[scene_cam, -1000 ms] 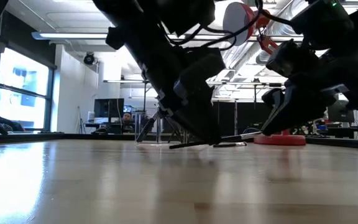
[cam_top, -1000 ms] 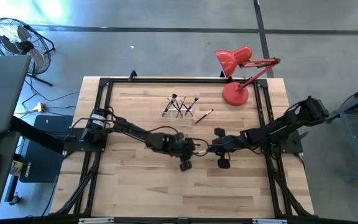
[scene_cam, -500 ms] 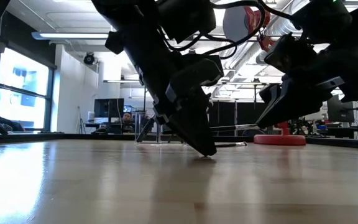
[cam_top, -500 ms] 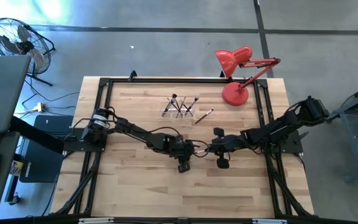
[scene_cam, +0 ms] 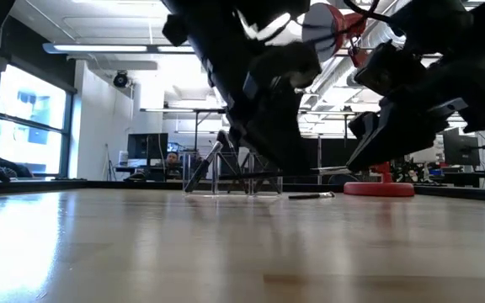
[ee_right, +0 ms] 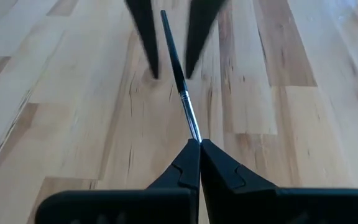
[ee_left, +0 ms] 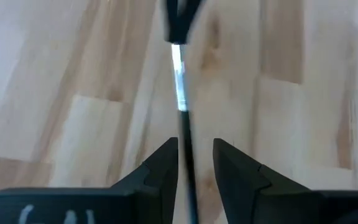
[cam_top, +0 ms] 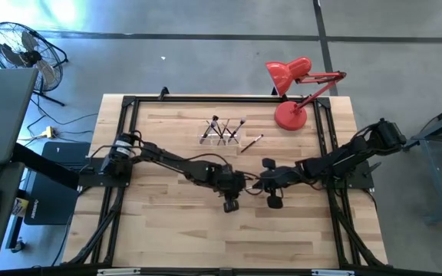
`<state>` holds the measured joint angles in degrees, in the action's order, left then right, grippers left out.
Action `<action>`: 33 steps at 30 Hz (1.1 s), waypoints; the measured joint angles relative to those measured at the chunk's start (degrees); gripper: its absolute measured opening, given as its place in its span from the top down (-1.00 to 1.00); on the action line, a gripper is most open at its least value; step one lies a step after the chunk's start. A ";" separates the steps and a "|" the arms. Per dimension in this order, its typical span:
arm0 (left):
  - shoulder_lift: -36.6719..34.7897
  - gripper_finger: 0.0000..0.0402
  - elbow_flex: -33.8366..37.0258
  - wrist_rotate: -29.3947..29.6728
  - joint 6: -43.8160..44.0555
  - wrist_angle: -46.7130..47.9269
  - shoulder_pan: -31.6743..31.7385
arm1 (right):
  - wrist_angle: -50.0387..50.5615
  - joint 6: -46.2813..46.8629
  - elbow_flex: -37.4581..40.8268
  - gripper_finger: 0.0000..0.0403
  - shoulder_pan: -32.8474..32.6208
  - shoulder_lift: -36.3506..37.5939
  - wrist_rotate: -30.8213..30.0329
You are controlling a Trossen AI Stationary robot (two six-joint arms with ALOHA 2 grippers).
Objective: Put items in baskets/containers
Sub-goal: Put the black eyeshadow brush into the transparent organizer
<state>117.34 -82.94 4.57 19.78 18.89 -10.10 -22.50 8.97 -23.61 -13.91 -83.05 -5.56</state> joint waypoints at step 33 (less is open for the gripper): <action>0.02 0.89 0.11 -5.84 1.02 3.66 1.83 | 2.93 -1.84 -2.69 1.00 0.04 0.02 -0.35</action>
<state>117.36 -82.83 -1.27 20.80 22.55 -8.27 -19.58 7.13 -26.30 -13.87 -83.02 -5.91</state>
